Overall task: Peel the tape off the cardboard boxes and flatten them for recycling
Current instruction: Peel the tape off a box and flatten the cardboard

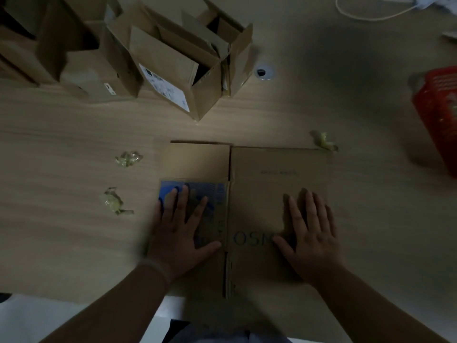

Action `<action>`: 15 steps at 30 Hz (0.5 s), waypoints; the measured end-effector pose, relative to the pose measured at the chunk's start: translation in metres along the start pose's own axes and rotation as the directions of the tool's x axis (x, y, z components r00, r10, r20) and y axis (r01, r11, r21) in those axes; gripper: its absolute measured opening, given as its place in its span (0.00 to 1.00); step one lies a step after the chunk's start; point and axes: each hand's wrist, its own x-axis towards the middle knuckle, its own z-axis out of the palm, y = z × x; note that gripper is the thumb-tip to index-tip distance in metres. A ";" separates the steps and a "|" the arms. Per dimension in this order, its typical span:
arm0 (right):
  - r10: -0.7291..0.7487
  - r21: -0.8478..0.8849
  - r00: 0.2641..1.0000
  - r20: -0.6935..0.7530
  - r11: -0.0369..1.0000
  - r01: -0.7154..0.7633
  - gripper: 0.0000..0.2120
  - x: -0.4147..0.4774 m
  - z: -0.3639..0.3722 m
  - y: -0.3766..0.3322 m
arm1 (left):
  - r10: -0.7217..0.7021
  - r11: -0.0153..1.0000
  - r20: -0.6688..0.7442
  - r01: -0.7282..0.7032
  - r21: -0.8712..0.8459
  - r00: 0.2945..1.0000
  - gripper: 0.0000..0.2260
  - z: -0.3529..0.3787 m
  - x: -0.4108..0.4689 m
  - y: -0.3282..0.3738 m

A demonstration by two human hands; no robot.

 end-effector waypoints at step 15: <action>-0.026 0.185 1.000 -0.007 0.982 0.027 0.37 0.002 -0.002 0.009 | 0.044 0.986 0.059 -0.034 -0.161 0.997 0.31 -0.015 0.005 -0.015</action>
